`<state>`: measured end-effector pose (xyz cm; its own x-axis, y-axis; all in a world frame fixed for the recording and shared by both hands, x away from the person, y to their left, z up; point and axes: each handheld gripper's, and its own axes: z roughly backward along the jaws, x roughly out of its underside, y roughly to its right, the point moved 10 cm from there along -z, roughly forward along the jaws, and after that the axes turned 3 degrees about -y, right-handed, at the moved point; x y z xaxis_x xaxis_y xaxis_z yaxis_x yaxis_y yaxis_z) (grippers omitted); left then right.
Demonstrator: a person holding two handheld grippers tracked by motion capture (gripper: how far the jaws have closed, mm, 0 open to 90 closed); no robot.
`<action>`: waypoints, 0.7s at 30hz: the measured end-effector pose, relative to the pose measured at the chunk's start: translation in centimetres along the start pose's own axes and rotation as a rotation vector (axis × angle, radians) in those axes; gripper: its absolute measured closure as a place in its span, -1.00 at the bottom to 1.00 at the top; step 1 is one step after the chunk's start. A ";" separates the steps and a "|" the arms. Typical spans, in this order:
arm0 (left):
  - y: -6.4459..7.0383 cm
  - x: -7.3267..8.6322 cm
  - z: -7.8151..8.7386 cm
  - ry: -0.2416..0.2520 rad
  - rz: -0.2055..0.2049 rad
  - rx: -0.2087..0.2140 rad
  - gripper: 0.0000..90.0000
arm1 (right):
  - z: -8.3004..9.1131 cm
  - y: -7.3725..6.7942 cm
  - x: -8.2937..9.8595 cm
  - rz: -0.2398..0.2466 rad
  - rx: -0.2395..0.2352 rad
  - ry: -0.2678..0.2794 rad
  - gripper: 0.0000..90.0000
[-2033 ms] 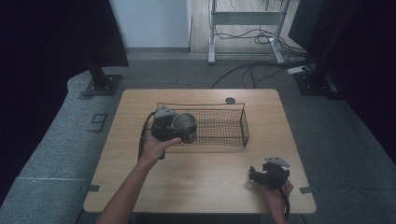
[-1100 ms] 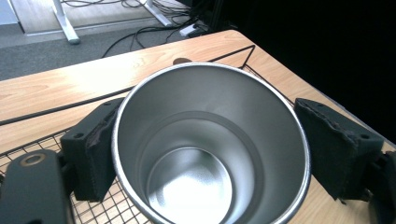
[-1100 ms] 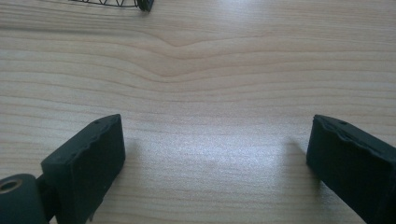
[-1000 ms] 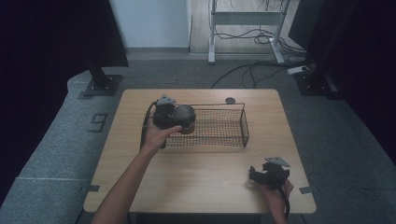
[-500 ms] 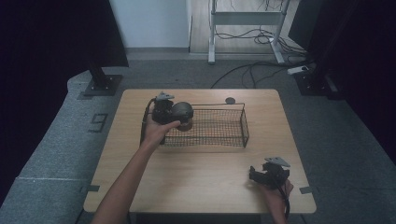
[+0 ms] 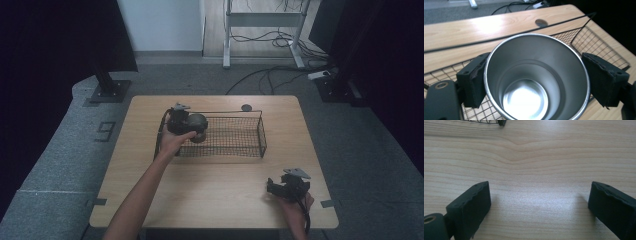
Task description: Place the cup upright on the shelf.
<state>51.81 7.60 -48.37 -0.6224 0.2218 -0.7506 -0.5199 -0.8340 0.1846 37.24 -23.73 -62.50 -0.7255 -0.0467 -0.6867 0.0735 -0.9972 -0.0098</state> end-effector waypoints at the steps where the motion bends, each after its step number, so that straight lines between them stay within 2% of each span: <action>1: -0.4 0.4 -0.4 -0.013 0.005 -0.004 -0.68 | 0.0 0.0 0.0 0.000 0.000 0.000 -0.90; 5: -0.5 0.9 -0.8 -0.022 0.012 -0.004 -0.68 | 0.0 0.0 0.0 0.000 0.000 0.000 -0.90; 14: 0.0 2.3 -2.5 -0.069 0.015 0.009 -0.68 | 0.0 0.0 0.0 0.001 0.000 0.000 -0.90; 21: 0.2 2.7 -3.3 -0.091 0.018 0.009 -0.68 | 0.0 0.0 0.0 0.000 0.000 0.000 -0.90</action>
<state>51.96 6.37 -52.51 -0.6822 0.2520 -0.6863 -0.5128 -0.8340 0.2035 37.24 -23.73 -62.50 -0.7255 -0.0470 -0.6867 0.0738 -0.9972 -0.0096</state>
